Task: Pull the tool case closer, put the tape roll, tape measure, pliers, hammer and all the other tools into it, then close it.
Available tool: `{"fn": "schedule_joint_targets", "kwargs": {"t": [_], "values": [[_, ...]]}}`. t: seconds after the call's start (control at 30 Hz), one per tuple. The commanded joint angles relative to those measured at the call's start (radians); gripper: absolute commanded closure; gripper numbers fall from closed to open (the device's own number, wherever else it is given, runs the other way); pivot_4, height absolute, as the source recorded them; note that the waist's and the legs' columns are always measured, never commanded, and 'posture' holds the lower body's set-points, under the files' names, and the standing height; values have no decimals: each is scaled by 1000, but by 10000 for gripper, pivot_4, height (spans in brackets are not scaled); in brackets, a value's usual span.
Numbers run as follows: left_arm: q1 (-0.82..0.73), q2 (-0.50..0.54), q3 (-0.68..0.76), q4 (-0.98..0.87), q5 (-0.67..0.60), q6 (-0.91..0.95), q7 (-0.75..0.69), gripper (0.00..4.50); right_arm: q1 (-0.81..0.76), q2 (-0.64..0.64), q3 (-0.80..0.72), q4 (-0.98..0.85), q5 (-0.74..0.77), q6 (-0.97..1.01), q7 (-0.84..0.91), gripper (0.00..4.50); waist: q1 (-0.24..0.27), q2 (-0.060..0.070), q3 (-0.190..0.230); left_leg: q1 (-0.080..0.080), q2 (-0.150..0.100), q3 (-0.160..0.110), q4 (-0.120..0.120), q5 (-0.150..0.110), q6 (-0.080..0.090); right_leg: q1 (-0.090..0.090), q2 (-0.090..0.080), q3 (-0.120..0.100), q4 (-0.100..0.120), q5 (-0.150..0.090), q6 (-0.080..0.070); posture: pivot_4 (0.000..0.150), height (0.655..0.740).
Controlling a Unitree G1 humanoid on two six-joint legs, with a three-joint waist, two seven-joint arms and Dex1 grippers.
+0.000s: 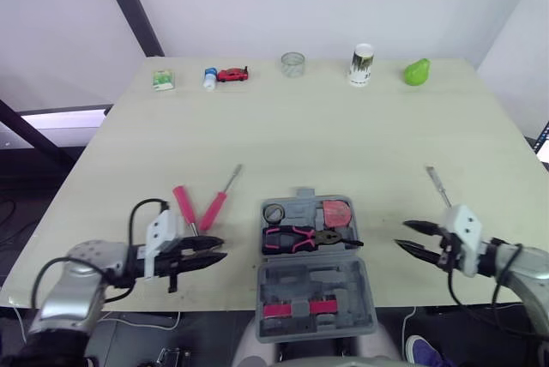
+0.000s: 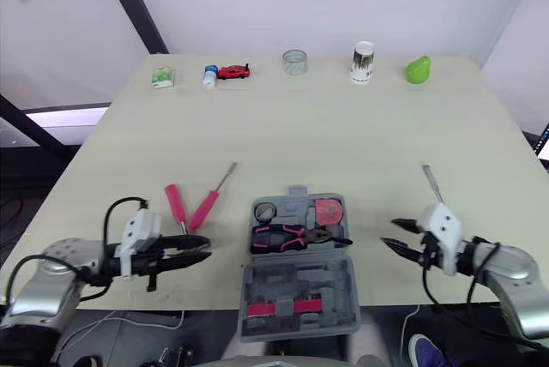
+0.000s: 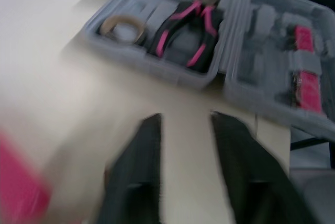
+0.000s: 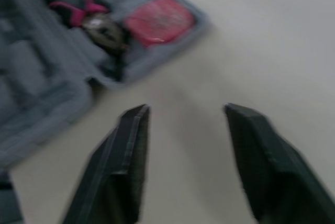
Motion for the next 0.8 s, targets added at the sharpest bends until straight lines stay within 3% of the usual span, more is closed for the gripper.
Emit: {"fn": "schedule_joint_targets", "kwargs": {"t": [0.03,0.07,0.1,0.37,0.8], "values": [[-56,-10,-72,74,47,-39,-50,43441,-81,-9,93,62,-61,-34,71,35786,-2,0,0,0,0,0,0,0,0,0,1,-1,0,0,0,1500,7400],[-66,-11,-85,93,59,-55,-58,45000,-97,-7,112,75,-72,-40,82,43568,-3,0,1,0,0,0,0,0,0,0,2,-1,0,0,1,1500,7400],[-73,-12,-94,109,65,-66,-65,45000,-109,-9,133,88,-88,-52,92,44651,-4,0,1,0,0,0,0,0,0,0,3,-1,0,0,1,1500,7400],[-97,-26,-125,156,83,-111,-71,45000,-181,18,222,184,-172,-121,115,44651,-3,-1,1,0,1,-1,1,0,0,-1,5,0,2,0,1,1500,7400],[-124,-67,-161,163,119,-120,-35,45000,-209,74,253,210,-186,-143,111,44651,-1,-1,1,0,1,-1,2,0,0,0,5,0,2,1,2,1500,7400]]}}
